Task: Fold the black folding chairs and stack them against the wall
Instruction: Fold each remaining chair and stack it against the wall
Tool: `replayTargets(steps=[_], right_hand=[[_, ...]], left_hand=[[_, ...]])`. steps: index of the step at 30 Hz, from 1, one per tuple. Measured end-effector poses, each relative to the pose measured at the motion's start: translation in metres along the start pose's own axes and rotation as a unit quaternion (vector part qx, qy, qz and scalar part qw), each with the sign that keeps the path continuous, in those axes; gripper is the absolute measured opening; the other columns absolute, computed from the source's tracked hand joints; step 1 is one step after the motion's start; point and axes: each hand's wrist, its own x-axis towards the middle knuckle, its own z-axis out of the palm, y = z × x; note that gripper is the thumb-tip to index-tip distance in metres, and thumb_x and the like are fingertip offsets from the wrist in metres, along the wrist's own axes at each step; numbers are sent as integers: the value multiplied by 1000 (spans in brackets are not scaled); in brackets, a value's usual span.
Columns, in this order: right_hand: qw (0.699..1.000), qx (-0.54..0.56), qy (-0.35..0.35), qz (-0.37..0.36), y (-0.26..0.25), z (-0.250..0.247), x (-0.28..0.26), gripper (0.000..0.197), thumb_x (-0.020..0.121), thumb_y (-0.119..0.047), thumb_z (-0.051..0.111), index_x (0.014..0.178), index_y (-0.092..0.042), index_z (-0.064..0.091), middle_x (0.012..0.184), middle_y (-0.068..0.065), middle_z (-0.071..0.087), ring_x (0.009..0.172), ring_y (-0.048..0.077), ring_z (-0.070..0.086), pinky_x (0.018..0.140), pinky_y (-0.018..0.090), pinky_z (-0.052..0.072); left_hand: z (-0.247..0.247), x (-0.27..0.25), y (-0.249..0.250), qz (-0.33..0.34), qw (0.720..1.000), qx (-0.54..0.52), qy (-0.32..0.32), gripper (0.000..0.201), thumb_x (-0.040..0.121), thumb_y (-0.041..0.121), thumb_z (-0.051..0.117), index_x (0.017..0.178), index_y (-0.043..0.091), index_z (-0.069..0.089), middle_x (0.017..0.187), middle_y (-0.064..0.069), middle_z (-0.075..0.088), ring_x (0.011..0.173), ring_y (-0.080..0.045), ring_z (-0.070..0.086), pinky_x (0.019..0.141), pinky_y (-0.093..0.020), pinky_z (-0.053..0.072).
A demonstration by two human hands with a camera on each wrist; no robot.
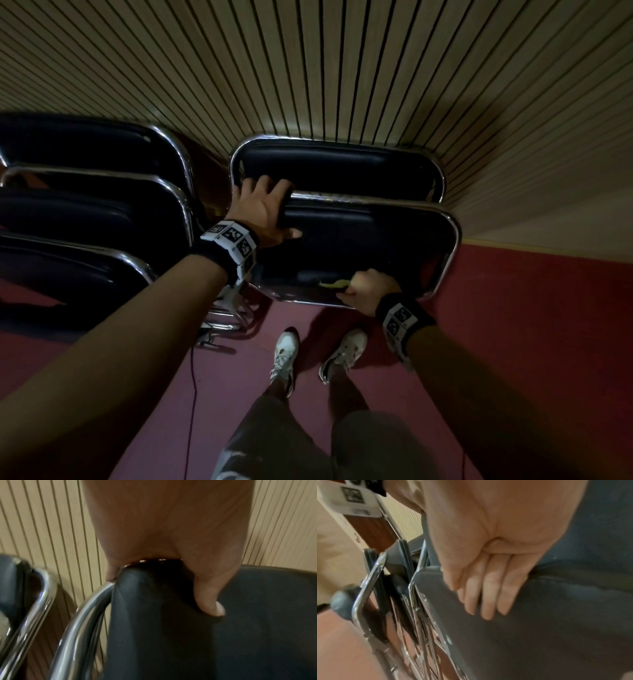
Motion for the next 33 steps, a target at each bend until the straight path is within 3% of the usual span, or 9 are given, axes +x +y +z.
replayTargets(steps=[5, 10, 13, 17, 20, 22, 25, 29, 33], right_hand=[[1000, 6, -9, 16, -2, 1, -4, 51, 90, -67, 51, 86, -23, 76, 86, 1, 66, 85, 24, 68, 72, 31, 57], [999, -28, 21, 40, -11, -1, 1, 56, 84, -74, 55, 89, -20, 69, 92, 1, 68, 90, 25, 69, 74, 33, 57], [988, -107, 99, 51, -21, -5, -1, 52, 80, -71, 64, 99, -22, 65, 98, -1, 67, 94, 24, 67, 75, 33, 50], [977, -94, 191, 20, -22, 14, 1, 69, 68, -59, 79, 117, -18, 54, 115, 6, 53, 109, 27, 53, 86, 44, 48], [985, -77, 153, -13, -18, 25, 4, 63, 78, -47, 78, 126, -19, 49, 132, 11, 39, 108, 30, 56, 90, 44, 52], [989, -90, 114, -21, -20, 22, 5, 60, 84, -42, 75, 133, -21, 47, 138, 10, 42, 108, 30, 60, 92, 43, 52], [992, -110, 53, -38, -25, 10, 4, 53, 90, -38, 70, 134, -20, 48, 127, 6, 60, 112, 31, 63, 89, 42, 54], [987, -156, 25, -40, -31, 8, -4, 45, 94, -31, 63, 135, -20, 50, 123, 7, 65, 110, 32, 66, 78, 39, 53], [980, -186, 13, -75, -33, 17, -15, 38, 94, -29, 59, 131, -22, 53, 119, 6, 67, 105, 31, 68, 72, 35, 48]], left_hand=[[-18, 13, -1, -4, 996, -10, -91, 87, 61, 71, 79, 131, 37, 40, 134, -3, 49, 128, -37, 44, 103, -60, 35], [-25, 21, -6, 15, 992, -12, -125, 85, 62, 69, 81, 131, 37, 42, 133, -3, 52, 125, -34, 49, 101, -58, 40], [-34, 30, -4, 40, 986, 11, -164, 83, 58, 68, 84, 124, 29, 52, 124, -2, 63, 113, -27, 61, 92, -42, 52], [-38, 35, -3, 56, 985, 4, -162, 78, 61, 60, 87, 124, 28, 56, 122, 0, 65, 114, -26, 61, 96, -41, 52], [-37, 35, -5, 65, 984, -15, -166, 74, 62, 56, 88, 123, 28, 58, 121, 0, 66, 114, -25, 61, 99, -41, 51], [-38, 34, -6, 69, 983, -16, -170, 70, 64, 55, 88, 121, 26, 59, 118, 0, 66, 112, -24, 62, 95, -37, 51], [-41, 35, -2, 70, 981, -6, -179, 65, 67, 48, 89, 120, 21, 61, 114, -1, 67, 110, -24, 62, 88, -29, 46], [-38, 31, -1, 84, 979, 4, -187, 64, 67, 44, 90, 120, 23, 61, 110, 2, 66, 109, -22, 62, 84, -25, 43], [-36, 29, 5, 114, 973, 9, -200, 58, 67, 40, 90, 116, 24, 62, 97, 9, 60, 94, -13, 56, 79, -21, 37]])
